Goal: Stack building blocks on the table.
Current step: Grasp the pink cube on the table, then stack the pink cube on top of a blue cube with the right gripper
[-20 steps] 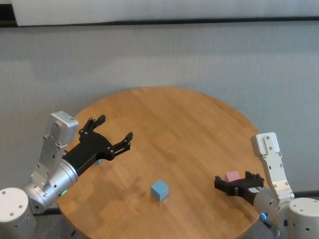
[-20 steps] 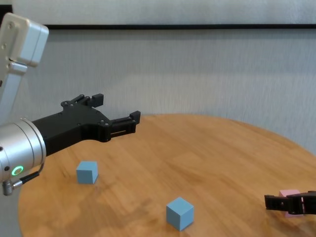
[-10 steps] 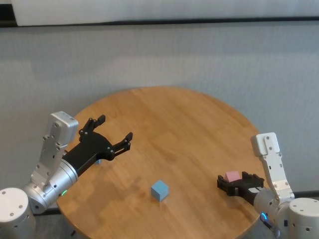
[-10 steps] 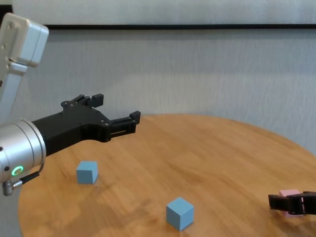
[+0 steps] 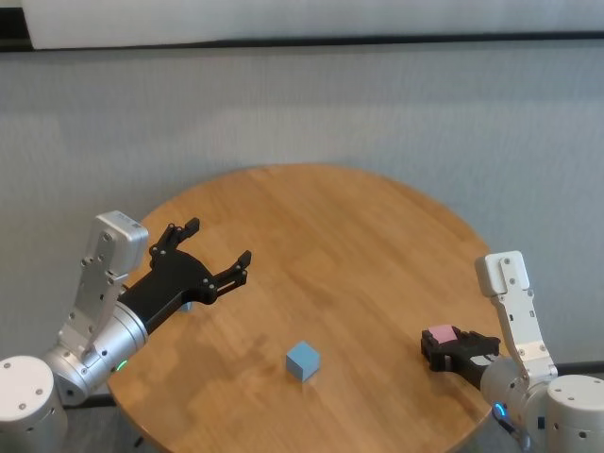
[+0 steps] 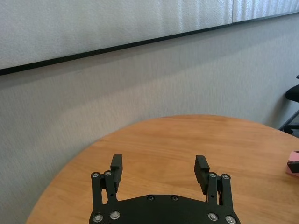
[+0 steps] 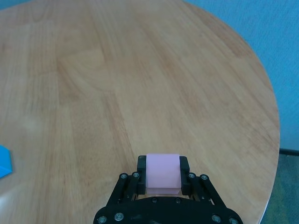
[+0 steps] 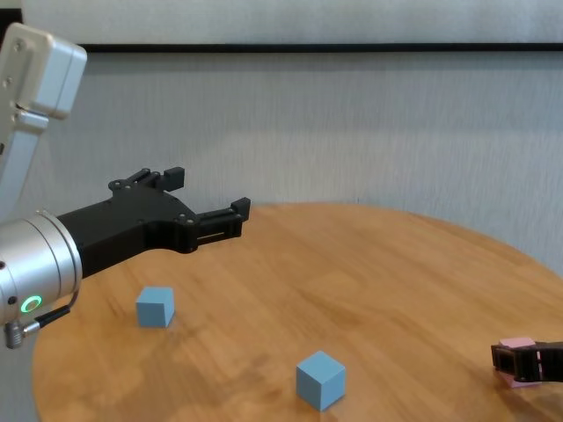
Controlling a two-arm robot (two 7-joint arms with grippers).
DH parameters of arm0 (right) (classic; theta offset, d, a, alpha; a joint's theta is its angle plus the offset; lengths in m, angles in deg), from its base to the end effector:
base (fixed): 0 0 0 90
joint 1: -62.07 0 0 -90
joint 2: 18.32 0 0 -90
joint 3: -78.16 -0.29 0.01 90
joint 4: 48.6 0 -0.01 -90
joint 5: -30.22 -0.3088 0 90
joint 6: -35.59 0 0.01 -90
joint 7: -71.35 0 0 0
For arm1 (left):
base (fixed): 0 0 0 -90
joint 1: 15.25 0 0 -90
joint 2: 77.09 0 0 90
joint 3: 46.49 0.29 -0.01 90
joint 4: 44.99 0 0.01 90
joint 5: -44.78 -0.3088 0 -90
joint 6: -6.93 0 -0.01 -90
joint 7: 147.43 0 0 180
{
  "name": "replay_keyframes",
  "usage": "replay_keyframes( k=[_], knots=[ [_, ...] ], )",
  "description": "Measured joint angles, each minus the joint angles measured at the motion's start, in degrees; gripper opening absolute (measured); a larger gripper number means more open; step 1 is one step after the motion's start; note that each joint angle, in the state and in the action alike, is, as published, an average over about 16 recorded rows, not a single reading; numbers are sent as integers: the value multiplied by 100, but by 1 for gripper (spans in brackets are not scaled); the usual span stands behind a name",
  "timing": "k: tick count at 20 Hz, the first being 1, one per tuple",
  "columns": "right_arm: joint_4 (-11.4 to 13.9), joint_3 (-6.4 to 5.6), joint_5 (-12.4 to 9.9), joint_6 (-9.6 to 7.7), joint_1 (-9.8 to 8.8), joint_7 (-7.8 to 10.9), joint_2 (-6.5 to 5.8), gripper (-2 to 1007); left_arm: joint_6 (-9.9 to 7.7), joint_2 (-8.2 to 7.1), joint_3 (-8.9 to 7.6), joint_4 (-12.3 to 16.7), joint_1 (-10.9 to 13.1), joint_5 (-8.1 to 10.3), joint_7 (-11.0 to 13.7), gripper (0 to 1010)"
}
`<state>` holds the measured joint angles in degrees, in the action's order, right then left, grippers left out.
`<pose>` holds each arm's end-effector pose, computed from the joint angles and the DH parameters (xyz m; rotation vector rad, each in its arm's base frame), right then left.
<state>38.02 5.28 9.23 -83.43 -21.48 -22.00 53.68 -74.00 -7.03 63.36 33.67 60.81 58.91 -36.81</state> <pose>0.3471 -0.0070 -0.3005 -0.4568 0.3726 -1.3206 0.3836 0.0210 -0.2925 0.0590 -0.1791 0.9413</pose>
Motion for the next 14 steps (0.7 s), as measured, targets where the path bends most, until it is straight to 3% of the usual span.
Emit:
replay_keyframes(
  k=[6, 14],
  knots=[
    [1, 2, -3, 0, 0, -1, -3, 384, 0, 0, 0, 0, 0, 0, 0, 1002],
    [1, 0, 29, 9, 2, 34, -5, 364, 0, 0, 0, 0, 0, 0, 0, 1002]
  ],
)
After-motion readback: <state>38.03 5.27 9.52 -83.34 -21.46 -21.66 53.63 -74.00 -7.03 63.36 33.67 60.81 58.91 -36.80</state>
